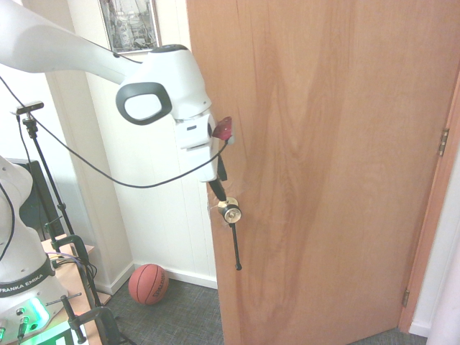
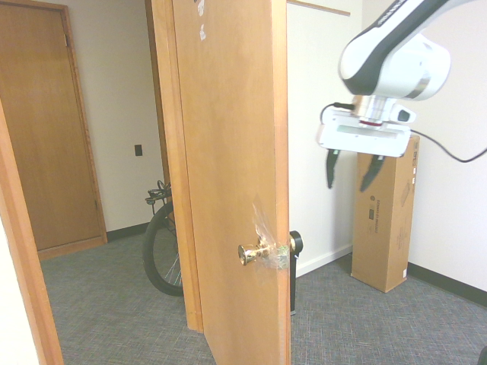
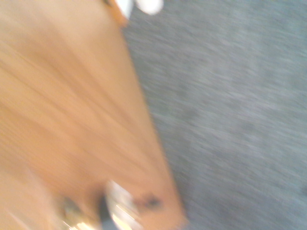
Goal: Close the door
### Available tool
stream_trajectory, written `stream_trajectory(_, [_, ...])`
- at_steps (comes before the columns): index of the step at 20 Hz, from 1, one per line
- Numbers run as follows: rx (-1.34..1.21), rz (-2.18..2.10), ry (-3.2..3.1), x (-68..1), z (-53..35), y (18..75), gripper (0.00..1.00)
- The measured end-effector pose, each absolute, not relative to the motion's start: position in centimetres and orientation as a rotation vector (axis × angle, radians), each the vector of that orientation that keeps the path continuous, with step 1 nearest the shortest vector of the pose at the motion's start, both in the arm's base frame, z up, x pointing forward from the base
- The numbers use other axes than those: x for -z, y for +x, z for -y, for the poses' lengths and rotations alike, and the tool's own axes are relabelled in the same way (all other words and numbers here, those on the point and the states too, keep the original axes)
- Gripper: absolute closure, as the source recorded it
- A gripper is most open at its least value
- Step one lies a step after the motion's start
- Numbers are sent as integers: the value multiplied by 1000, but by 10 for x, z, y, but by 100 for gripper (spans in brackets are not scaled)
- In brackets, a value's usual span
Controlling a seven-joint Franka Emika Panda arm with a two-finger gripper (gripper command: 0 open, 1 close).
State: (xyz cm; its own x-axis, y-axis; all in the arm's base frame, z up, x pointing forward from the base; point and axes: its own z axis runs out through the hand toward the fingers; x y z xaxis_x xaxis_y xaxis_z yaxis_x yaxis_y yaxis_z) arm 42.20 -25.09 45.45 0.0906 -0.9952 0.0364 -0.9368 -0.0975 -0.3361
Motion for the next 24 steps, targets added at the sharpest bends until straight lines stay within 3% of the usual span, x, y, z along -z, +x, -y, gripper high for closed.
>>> stream_trajectory(10, [413,-1643,-2180,-431,180,489,0])
stream_trajectory(24, [556,-1365,-2329,-421,-162,679,0])
